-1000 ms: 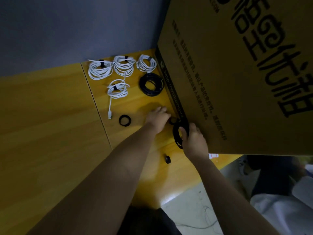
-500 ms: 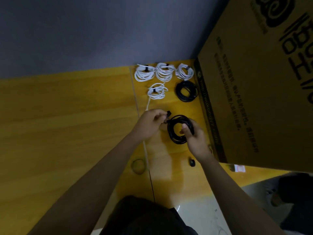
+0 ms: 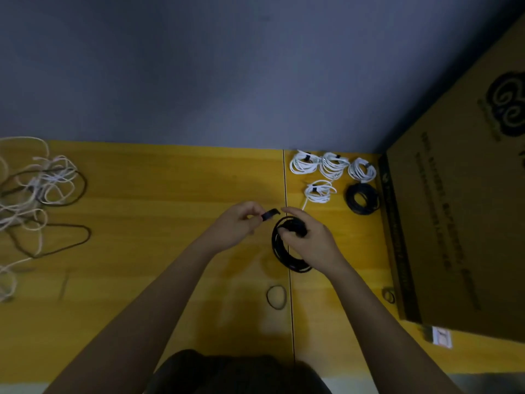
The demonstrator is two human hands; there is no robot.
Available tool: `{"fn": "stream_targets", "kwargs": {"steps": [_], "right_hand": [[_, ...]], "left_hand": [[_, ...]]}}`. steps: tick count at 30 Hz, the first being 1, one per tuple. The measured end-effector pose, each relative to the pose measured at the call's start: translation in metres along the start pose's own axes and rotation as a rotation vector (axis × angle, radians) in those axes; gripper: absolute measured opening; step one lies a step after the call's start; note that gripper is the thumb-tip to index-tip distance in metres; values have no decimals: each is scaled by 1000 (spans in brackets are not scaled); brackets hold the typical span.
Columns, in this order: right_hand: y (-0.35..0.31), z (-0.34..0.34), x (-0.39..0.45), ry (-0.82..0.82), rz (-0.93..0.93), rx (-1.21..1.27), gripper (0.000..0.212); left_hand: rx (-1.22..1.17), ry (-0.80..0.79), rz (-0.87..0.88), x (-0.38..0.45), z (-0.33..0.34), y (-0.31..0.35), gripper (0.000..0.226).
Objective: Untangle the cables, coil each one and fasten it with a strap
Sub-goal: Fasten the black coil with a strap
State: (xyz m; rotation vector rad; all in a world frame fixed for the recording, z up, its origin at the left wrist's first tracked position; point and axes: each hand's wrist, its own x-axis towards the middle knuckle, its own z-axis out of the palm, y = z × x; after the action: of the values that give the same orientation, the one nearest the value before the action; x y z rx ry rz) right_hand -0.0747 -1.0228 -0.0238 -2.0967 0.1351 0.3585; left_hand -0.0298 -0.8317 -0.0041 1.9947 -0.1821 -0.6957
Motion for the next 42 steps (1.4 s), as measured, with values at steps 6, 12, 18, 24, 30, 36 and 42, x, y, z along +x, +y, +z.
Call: {"fn": "stream_targets", "kwargs": {"steps": [6, 12, 18, 24, 30, 36, 42], "right_hand": [[-22, 0, 2, 57, -75, -79, 31], [-29, 2, 6, 219, -29, 115, 28], [-49, -11, 11, 55, -83, 226, 29], [-62, -13, -2, -99, -72, 368, 28], [-62, -6, -13, -93, -53, 422, 52], [-61, -6, -19, -98, -59, 502, 32], [-60, -6, -17, -71, 21, 652, 47]], "left_hand": [[-37, 20, 88, -14, -20, 13, 14], [-33, -44, 121, -26, -33, 31, 15], [229, -111, 180, -25, -39, 48, 22], [269, 5, 263, -23, -47, 56, 8], [250, 38, 232, -21, -41, 52, 7], [279, 120, 266, -23, -33, 49, 13], [283, 261, 393, -29, -21, 44, 14]]}}
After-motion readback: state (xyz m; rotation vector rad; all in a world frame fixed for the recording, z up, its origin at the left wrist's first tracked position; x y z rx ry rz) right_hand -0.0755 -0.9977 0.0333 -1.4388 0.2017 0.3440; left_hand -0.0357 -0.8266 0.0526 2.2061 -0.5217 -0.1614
